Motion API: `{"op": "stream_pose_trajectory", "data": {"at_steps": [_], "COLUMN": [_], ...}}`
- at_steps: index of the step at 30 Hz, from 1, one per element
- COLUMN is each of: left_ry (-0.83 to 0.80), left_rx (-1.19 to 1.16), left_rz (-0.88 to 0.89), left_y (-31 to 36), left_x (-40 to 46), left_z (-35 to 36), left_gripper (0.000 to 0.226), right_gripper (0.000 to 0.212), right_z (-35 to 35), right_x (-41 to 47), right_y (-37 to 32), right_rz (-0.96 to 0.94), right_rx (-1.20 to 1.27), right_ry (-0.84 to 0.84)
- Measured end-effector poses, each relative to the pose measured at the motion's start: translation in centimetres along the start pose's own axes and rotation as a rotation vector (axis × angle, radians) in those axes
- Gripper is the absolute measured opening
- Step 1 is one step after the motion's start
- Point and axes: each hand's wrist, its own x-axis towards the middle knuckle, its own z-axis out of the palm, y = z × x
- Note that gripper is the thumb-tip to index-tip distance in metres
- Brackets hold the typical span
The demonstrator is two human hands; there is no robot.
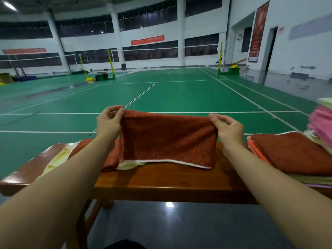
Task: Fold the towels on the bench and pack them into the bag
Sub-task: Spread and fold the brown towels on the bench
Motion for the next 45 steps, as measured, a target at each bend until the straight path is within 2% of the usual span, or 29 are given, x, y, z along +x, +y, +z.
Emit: {"op": "stream_pose_trajectory", "data": {"at_steps": [6,8,11,14,19,24,28,30,31,32,34,37,41,43,45], "left_ry": [0.052,0.024,-0.044,-0.143,-0.272,-0.342,-0.490,-0.482,-0.438,-0.392,-0.365,-0.518,-0.817,-0.849,-0.858], "left_rx": [-0.063,-0.010,0.048,0.098,0.258,0.389,0.770,1.021,1.115,1.161,1.105,0.962,1.198,1.256,1.273], "left_rz": [0.200,0.228,0.239,0.234,0.227,-0.040,-0.161,-0.095,-0.008,0.098,0.241,0.259,0.237,0.227,0.222], "left_y": [4.0,4.6,4.7,4.0,1.5,-2.6,-7.1,-8.3,-8.5,-8.4,-7.1,-5.4,-7.2,-7.8,-7.8], "left_x": [-0.4,-0.5,-1.3,-2.4,-4.0,-3.4,-4.5,-5.7,-6.2,-6.6,-8.0,-10.7,-13.7,-13.9,-13.9], "left_z": [2.6,3.0,3.7,4.6,6.6,7.6,8.1,8.2,8.4,8.8,10.6,14.2,15.8,15.8,16.0], "left_gripper": [0.008,0.010,0.013,0.026,0.038,0.040,0.050,0.052,0.051,0.048,0.044,0.044,0.056,0.058,0.059], "right_gripper": [0.005,0.016,0.039,0.058,0.072,0.080,0.087,0.085,0.079,0.072,0.054,0.035,0.015,0.016,0.026], "right_z": [-1.5,-2.4,-3.9,-4.9,-6.8,-8.5,-8.7,-8.8,-8.8,-8.9,-8.9,-8.7,-8.7,-8.9,-9.3], "right_x": [0.9,1.1,0.8,0.3,0.3,1.3,1.2,1.0,1.0,0.9,0.7,0.5,0.1,0.1,0.1], "right_y": [-4.0,-4.3,-4.2,-3.7,-2.2,-0.5,3.1,4.2,4.5,4.6,4.2,3.8,3.0,2.7,2.3], "right_rz": [-0.253,-0.306,-0.420,-0.455,-0.319,-0.054,0.077,0.100,0.094,0.091,0.123,0.175,0.141,0.168,0.225], "right_rx": [0.052,-0.012,-0.233,-0.376,-0.535,-0.697,-1.021,-1.135,-1.149,-1.143,-1.140,-1.215,-1.333,-1.307,-1.190], "right_ry": [0.029,0.020,-0.023,-0.094,-0.196,-0.265,-0.347,-0.342,-0.316,-0.283,-0.237,-0.296,-0.403,-0.423,-0.421]}}
